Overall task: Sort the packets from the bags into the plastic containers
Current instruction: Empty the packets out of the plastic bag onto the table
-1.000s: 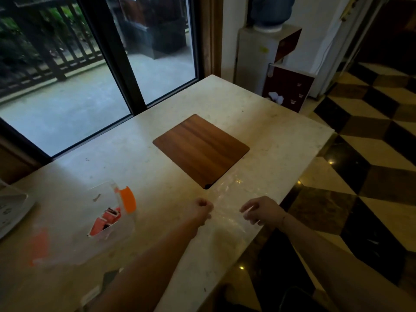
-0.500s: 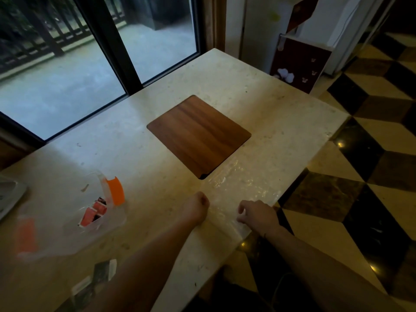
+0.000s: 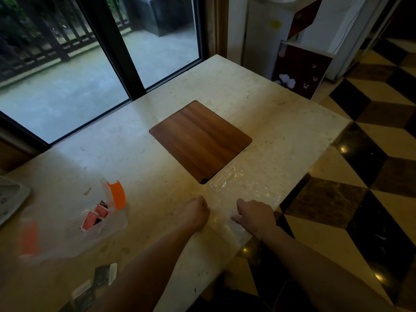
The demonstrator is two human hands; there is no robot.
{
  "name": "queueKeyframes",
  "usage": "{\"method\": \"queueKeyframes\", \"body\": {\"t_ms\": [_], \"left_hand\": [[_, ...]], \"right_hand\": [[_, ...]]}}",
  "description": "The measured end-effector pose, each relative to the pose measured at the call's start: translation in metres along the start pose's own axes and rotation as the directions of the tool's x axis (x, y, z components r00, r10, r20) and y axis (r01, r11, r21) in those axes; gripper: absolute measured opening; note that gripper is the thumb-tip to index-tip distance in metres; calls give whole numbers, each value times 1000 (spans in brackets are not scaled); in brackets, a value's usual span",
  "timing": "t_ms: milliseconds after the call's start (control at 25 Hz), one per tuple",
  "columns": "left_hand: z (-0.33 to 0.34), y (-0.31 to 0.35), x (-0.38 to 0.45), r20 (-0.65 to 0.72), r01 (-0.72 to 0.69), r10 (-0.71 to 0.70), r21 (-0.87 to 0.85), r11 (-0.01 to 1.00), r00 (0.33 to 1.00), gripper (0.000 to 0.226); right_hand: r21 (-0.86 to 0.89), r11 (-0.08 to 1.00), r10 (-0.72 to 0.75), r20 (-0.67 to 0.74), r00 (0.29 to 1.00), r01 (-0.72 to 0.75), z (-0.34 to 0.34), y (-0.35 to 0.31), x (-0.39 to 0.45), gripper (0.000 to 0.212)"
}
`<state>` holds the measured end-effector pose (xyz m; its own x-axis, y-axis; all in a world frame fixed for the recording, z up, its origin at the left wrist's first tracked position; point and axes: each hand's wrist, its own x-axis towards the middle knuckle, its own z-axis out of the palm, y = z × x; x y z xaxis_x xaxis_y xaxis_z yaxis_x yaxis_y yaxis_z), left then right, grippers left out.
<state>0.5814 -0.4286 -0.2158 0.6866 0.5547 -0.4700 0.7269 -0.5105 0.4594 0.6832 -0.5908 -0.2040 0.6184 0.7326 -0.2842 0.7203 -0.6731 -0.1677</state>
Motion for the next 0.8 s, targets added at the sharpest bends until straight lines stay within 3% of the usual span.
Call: {"method": "queueKeyframes", "body": {"t_ms": [160,440,600,800], "left_hand": [[-18,-5,-12,-75,-70,76,82,994,994,32],[-77,-41,-37,-286,-144,240,319,937,928,60],[-111,-83,-69,-408,-75,239,380,922,881,68],[-143,-157,-129,-556,80,126,332,940,822,71]], "right_hand": [[-1,999,-42,-124,991,42,-16,-6,2,39],[-111,982,-172,-214,962,151,-55,-36,34,70],[-167,959,-263,-218,940,230,-77,-89,45,77],[-181,903,-425,-240,873,390,-83,-170,38,77]]}}
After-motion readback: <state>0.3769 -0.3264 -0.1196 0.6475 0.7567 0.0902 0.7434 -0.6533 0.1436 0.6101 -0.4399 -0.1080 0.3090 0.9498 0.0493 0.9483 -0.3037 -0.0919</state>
